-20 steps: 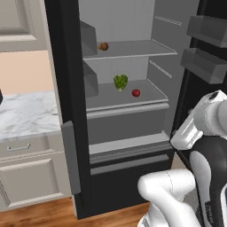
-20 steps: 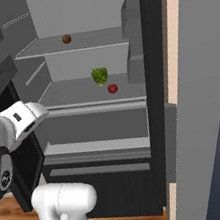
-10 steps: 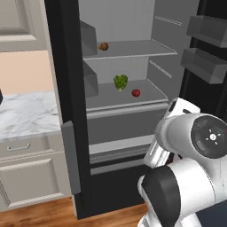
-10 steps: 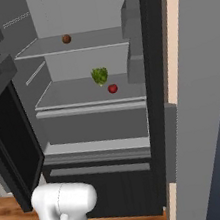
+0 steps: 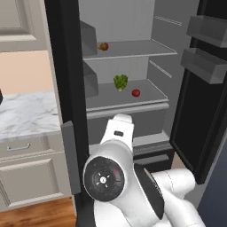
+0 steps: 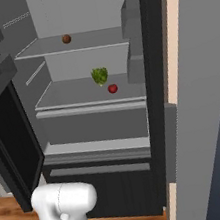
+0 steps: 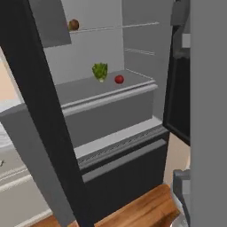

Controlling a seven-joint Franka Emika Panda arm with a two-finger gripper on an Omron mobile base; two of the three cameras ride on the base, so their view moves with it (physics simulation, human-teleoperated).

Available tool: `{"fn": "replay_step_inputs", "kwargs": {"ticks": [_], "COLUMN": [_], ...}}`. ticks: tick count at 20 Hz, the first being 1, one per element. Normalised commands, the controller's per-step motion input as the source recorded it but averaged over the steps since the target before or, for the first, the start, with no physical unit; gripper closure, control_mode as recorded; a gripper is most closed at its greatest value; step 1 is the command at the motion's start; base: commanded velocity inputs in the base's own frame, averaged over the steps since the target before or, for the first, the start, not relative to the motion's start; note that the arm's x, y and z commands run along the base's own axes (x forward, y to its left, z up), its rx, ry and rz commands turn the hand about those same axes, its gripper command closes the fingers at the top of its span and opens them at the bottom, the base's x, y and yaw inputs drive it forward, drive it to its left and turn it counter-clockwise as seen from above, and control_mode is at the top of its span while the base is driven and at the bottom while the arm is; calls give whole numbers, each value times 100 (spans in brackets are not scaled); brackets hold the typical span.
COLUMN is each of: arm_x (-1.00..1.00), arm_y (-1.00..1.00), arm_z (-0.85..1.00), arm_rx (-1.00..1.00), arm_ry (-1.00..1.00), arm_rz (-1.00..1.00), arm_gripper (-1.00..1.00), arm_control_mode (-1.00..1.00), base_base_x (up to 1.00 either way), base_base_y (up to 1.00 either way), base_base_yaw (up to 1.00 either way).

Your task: Place the tomato in the correct fridge rack based on whether it is a fruit or vegetable. Finally, close the fridge door.

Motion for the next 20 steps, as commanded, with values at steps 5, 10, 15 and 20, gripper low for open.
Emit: {"fn": "replay_step_inputs", "kwargs": {"ticks": [5, 10, 15, 20], "arm_x": [2, 19, 27, 45], "arm_y": [81, 79, 71, 50], "arm_z": [-23, -12, -11, -12], "arm_rx": [-22, -18, -17, -12], "arm_ry": [0, 0, 0, 0], "arm_rz": [0, 0, -3, -6], "arm_gripper": [-100, -100, -100, -100], "arm_control_mode": [-100, -100, -100, -100], "base_base_x": [0, 0, 0, 0], "base_base_y": [0, 0, 0, 0], "base_base_yaw": [0, 0, 0, 0]}}
